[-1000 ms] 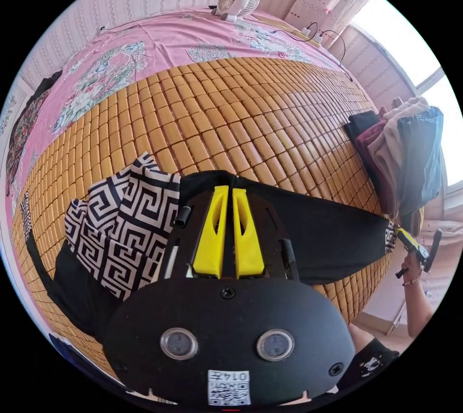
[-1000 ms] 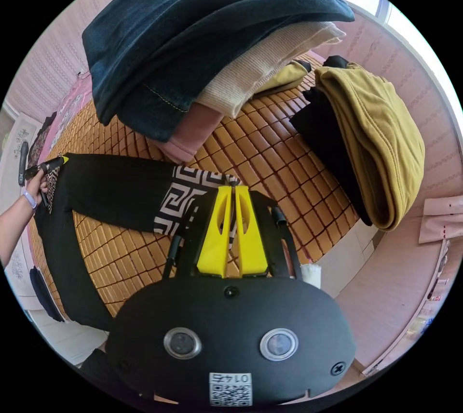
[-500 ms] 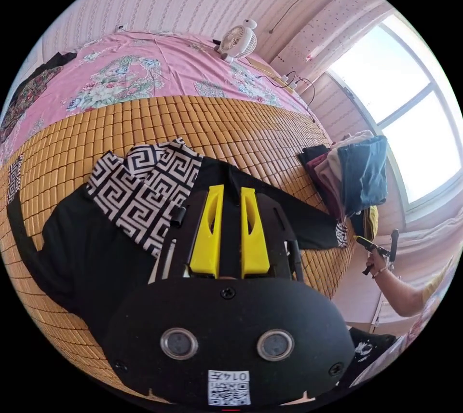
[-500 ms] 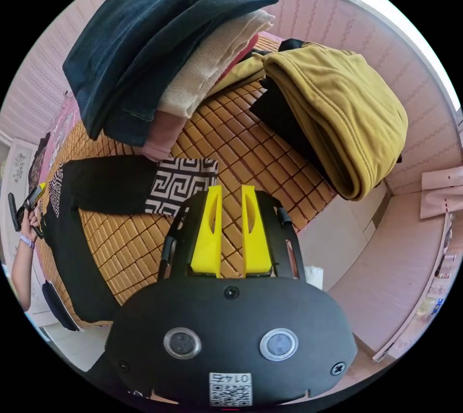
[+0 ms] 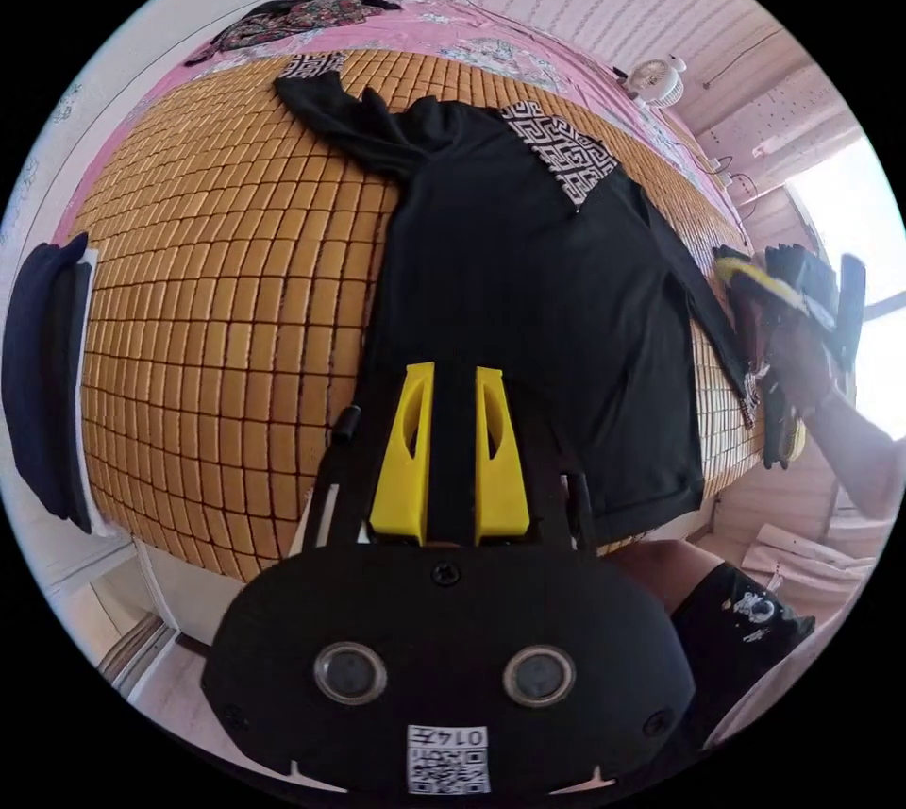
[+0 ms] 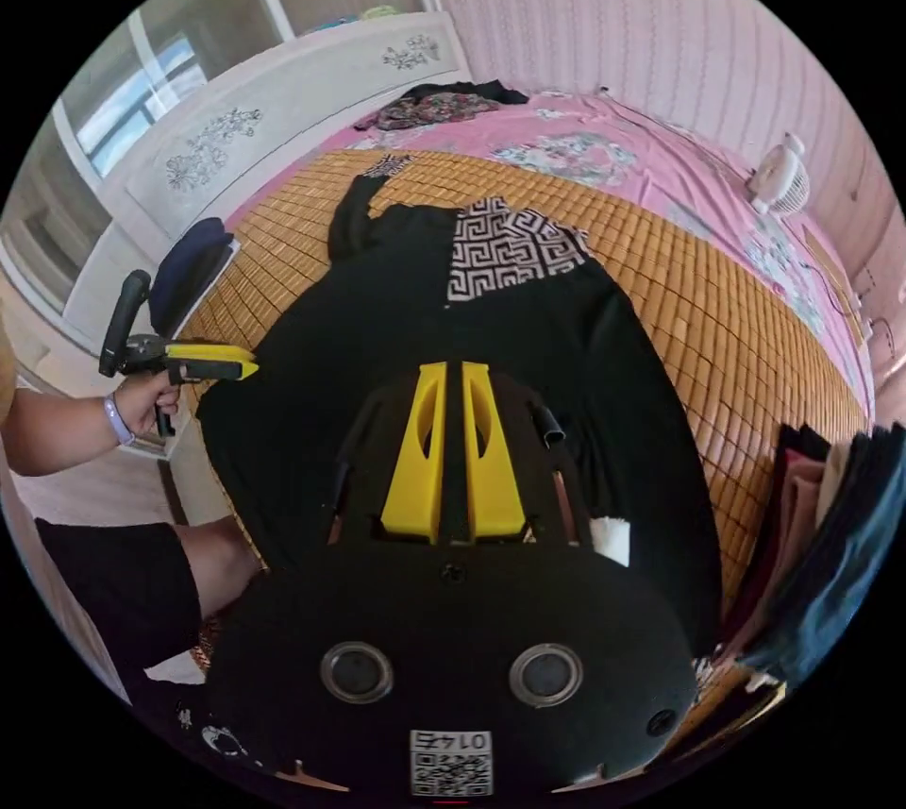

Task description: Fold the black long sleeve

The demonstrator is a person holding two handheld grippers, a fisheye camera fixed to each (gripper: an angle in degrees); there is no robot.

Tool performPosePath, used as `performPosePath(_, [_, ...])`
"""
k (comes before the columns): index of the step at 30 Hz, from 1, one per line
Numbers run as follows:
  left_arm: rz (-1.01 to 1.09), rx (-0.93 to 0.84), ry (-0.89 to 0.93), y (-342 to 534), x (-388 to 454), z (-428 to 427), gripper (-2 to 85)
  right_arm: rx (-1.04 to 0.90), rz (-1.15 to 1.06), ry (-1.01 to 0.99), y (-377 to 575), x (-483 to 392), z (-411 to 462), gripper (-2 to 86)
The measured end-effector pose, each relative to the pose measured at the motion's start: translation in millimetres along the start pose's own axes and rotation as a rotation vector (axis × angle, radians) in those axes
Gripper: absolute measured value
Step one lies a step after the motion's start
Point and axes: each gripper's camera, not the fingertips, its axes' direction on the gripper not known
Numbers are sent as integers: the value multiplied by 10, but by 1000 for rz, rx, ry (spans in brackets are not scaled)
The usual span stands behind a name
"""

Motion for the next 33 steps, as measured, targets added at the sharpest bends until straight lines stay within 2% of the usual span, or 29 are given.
performPosePath(4, [-25, -40, -33, 214, -165, 118, 57, -11, -161, -250, -1416, -572, 978, 34])
performPosePath(6, [-15, -10, 12, 314, -256, 105, 32, -67, -205, -269, -1969, -850, 1414, 51])
performPosePath(9, [-14, 8, 30, 432, -345, 81, 19, -75, -298, -202, -2735, -1305, 1978, 61])
performPosePath(11, [-6, 18, 30, 501, -389, 63, 14, -75, -278, -80, -3211, -1521, 2380, 65])
performPosePath(16, [-4, 30, 55, 660, -541, 20, 5, -140, -183, 42, -3778, -1622, 3156, 75])
performPosePath(19, [-7, 43, 77, 766, -644, -4, 6, -291, -198, 117, -3865, -1614, 3628, 50])
performPosePath(22, [-23, 52, 107, 872, -742, -23, 14, -305, -245, 3, -3911, -1548, 3640, 8])
performPosePath(24, [-23, 56, 114, 958, -800, -47, 28, -309, -309, -179, -3892, -1526, 3475, 5])
performPosePath(28, [-66, 34, 126, 1120, -921, -198, 47, -136, -506, -597, -3823, -1474, 2574, 9])
performPosePath(33, [-188, 164, 125, 1439, -1278, -738, 52, -123, -512, -560, -3965, -1332, 2448, 46])
